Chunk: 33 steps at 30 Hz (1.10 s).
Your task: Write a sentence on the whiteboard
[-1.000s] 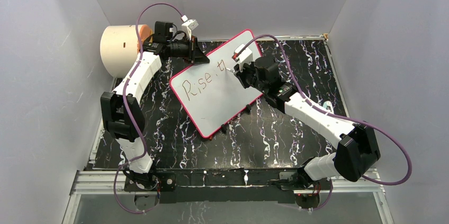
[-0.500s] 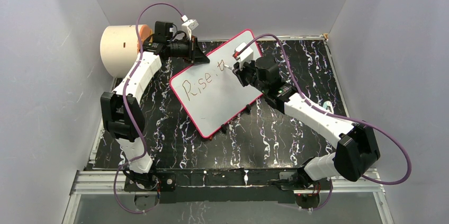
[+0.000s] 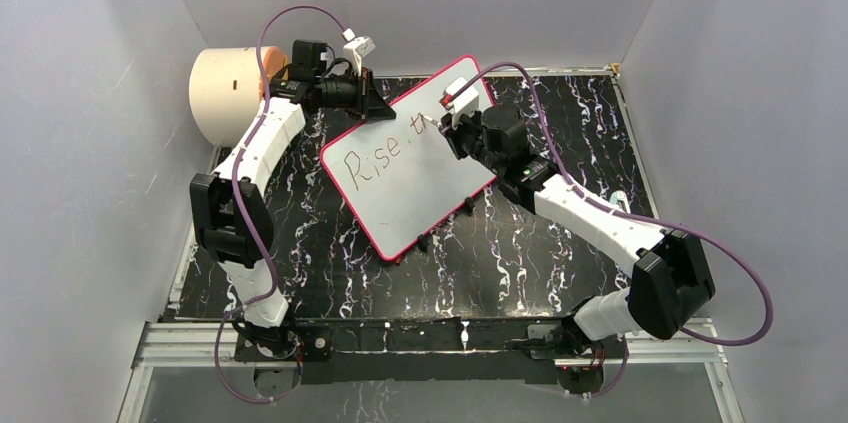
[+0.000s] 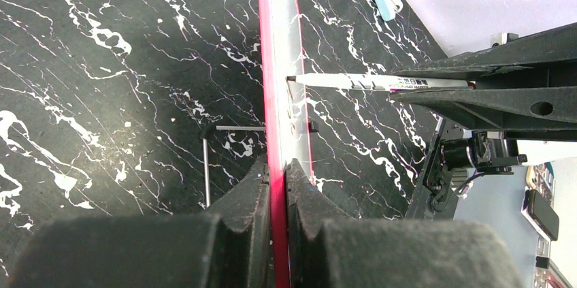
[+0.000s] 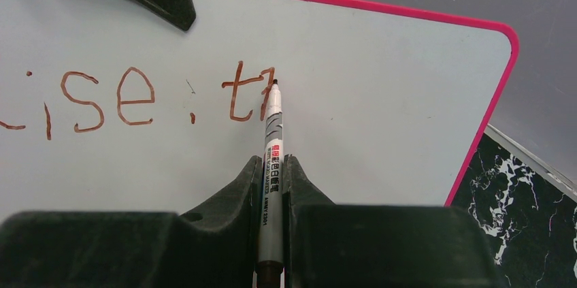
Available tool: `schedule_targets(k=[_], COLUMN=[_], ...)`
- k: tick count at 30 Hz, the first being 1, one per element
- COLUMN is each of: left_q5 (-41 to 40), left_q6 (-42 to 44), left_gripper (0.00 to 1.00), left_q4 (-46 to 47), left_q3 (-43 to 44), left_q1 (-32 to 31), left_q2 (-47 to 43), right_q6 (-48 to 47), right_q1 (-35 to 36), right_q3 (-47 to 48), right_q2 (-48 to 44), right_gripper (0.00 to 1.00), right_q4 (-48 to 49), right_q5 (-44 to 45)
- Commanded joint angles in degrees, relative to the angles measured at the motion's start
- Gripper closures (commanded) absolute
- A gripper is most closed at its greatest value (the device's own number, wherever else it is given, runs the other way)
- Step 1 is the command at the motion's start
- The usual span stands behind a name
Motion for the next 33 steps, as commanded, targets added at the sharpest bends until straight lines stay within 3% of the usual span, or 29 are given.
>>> schedule_targets(k=[1,21,33], left_q5=[-0.15,-0.76,-1.46], left_q6=[6.15,6.16,5.98], left_gripper=[1.0,1.0,1.0], left_q4=[-13.75,-13.93,-13.9], left_q3=[-3.55,-3.34,-3.28], left_q1=[-3.31,-3.31,-3.24], left_q2=[3.65,3.64,3.69], right_q6=[-0.13,0.78,0.86], right_q1=[-0.63,-1.58,-1.57], right_q3=[1.45,1.42,-0.58], right_q2=[0.63,0.32,-3.22], right_gripper=[1.0,1.0,1.0], right_q4=[4.34,3.91,2.18], right_q5=[1.09,2.9,-1.98])
